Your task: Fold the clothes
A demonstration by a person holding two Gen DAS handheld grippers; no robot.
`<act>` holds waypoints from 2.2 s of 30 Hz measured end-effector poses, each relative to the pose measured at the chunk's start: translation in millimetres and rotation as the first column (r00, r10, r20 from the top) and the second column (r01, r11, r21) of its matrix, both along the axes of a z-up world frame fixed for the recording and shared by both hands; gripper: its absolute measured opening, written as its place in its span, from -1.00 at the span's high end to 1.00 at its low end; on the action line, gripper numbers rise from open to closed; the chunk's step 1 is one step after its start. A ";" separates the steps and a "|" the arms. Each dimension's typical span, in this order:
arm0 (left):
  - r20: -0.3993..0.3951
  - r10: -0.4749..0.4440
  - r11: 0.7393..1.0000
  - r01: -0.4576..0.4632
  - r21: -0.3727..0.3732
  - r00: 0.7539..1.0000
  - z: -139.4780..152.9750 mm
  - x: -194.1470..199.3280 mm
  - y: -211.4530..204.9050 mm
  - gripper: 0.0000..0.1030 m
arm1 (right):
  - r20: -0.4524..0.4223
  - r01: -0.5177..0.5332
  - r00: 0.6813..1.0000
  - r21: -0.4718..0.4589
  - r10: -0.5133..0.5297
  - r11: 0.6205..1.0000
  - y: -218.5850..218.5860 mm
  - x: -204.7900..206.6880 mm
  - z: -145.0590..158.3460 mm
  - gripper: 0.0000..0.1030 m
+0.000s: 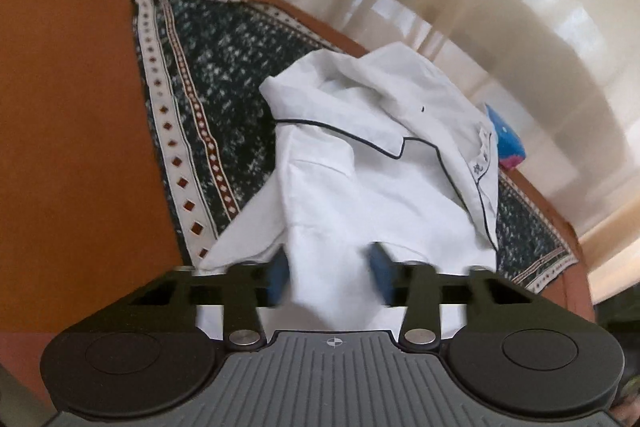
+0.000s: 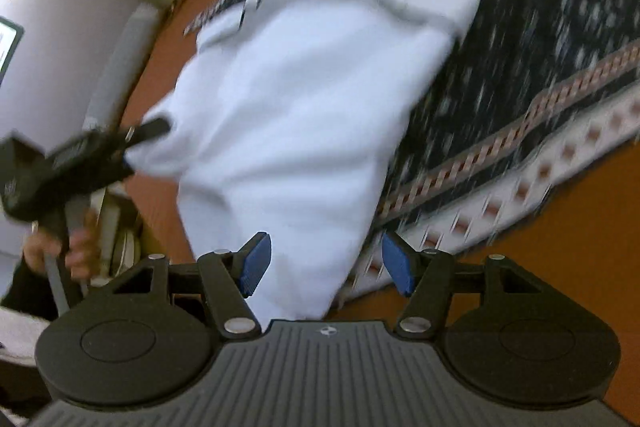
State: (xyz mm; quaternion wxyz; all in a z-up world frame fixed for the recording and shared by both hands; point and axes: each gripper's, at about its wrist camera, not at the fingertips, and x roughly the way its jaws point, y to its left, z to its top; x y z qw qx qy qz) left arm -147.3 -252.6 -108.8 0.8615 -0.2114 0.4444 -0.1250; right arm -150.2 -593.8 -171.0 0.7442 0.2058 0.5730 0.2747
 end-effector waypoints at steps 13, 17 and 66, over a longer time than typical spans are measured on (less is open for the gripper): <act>0.006 0.052 0.992 -0.053 0.117 0.999 3.9 1.7 12.0 0.86 | 0.028 -0.159 0.987 0.083 0.157 0.984 5.8 -8.0 16.9 0.96; -0.049 0.024 0.981 -0.014 0.193 0.999 -28.6 1.4 5.2 0.85 | -0.012 -0.223 0.975 -0.008 0.223 0.975 24.3 -3.8 -2.6 0.96; -0.118 -0.137 0.980 0.152 0.127 0.984 -21.2 28.2 -134.4 -0.10 | 0.206 -0.229 0.936 -0.263 0.286 0.937 -90.2 315.8 11.1 0.85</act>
